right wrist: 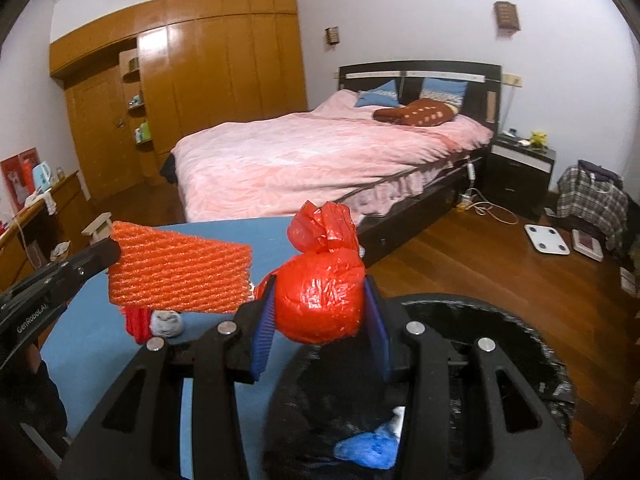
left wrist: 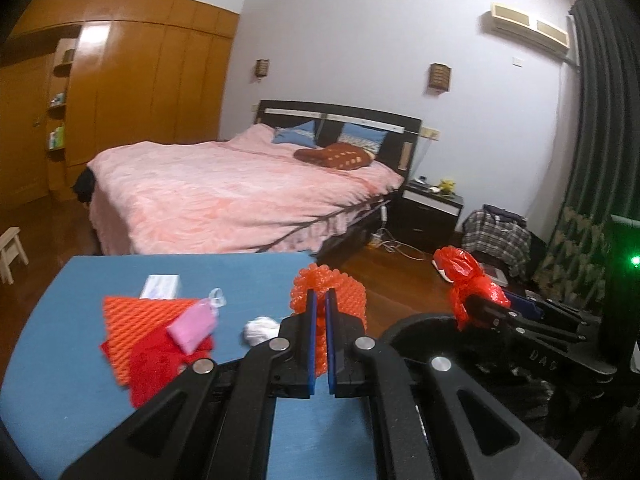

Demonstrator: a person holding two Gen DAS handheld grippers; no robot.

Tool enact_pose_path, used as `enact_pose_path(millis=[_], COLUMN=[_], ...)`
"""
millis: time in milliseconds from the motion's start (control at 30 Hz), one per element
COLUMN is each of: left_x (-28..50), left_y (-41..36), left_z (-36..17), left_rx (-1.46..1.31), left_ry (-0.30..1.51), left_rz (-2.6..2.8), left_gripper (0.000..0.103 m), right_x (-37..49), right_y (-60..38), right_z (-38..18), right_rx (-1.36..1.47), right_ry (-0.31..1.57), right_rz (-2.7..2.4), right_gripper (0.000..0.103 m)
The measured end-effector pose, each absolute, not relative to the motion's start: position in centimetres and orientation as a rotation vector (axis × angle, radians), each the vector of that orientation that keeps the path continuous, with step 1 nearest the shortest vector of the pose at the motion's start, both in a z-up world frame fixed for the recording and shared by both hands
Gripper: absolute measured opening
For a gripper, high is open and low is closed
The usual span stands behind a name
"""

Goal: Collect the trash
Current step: 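Move both grippers over the bin and release the mesh sleeve and red bag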

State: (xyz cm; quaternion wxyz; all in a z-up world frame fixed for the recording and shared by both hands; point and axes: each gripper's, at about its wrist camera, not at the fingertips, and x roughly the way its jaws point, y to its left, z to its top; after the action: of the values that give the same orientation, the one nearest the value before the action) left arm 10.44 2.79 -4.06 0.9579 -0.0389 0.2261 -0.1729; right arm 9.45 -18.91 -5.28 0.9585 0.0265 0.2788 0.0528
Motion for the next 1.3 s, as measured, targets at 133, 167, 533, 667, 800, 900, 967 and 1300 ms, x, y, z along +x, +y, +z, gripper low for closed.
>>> enact_pose_path(millis=[133,167,533,667,800,900,967,1300], left_x=[10.2,10.3,10.2,10.4,10.4,10.5,10.5,10.7], left_y=[0.9,0.3,-6.2,-8.3,-9.4,-10.3,-10.6,-9.3], left_z=[-3.8,-3.8,-4.8,-5.9,-7.0,-7.7,-8.1,-8.5], left_rx=[-0.068,-0.067,-0.036,-0.016,-0.002,0.012,0.013,-0.005], left_ry=[0.455,0.455,0.494,0.520,0.546,0.570,0.587,0.608], left_rz=[-0.397,-0.406,-0.538,-0.566,-0.593,-0.612,-0.628,-0.605], left_gripper=[0.004,0.004,0.004,0.004,0.004,0.004,0.004,0.054], right_x=[8.6,8.4,6.2,5.7,5.3,5.2,5.1,5.1], right_y=[-21.2,-21.5,-27.0,-28.3,-29.6,-30.3,-30.7,-31.0], right_z=[-5.3,-5.4,-6.9,-8.0,-9.2,-9.9,-10.2,-11.0], right_rx=[0.058,0.059,0.086,0.093,0.106,0.113,0.116,0.118], right_ry=[0.560,0.560,0.574,0.590,0.614,0.627,0.632,0.634], right_rz=[0.059,0.049,-0.091,-0.131,-0.166,-0.185,-0.198,-0.234], right_gripper=[0.040,0.040,0.040,0.040,0.040,0.043,0.044,0.083])
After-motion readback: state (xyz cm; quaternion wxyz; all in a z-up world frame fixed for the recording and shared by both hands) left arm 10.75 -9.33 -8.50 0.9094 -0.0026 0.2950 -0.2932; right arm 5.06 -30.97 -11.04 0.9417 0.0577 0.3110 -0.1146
